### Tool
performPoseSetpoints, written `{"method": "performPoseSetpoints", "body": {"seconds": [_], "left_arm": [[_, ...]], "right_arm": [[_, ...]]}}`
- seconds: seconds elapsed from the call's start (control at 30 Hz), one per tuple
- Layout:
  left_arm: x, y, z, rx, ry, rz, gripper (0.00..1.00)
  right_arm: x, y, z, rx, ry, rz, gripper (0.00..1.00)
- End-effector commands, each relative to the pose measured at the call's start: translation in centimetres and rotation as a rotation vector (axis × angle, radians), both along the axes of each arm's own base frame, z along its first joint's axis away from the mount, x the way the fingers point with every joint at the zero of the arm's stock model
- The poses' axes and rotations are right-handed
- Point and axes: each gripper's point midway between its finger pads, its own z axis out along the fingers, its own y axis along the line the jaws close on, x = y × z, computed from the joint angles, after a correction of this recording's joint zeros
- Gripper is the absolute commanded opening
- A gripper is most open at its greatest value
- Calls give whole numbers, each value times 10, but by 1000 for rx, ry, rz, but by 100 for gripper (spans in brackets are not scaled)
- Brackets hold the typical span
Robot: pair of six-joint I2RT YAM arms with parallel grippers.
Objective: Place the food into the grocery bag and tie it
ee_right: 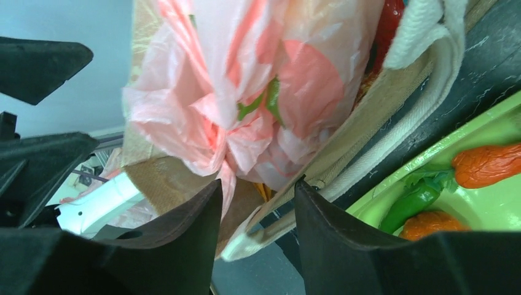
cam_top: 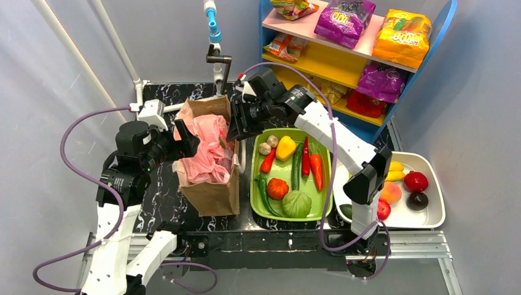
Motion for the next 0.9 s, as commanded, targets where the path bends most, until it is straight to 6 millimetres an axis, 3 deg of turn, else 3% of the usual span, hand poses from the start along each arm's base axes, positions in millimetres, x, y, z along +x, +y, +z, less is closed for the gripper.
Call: {"method": "performPoseSetpoints", "body": {"seconds": [0.0,0.1,0.2,0.37,0.6,0.87], "left_arm": [[-3,10,28,58,-61,11,85],[-4,15,44,88,-108,21,98],[-3,21,58,123,-151,33,98],[2,31,79,166,-218,67,98],[9,32,86,172,-248,76,98],[19,27,81,131,-250,87,98]], "right_arm": [[-10,-19,77,116,-181,5,57],[-13,-33,100,144,-266,-1,67],[-18,-48,119,169,-347,-12,77],[-24,-84,132,162,-432,-103,80],[-47,-151,121,126,-507,-232,92],[-70,-217,88,100,-502,-418,97]]}}
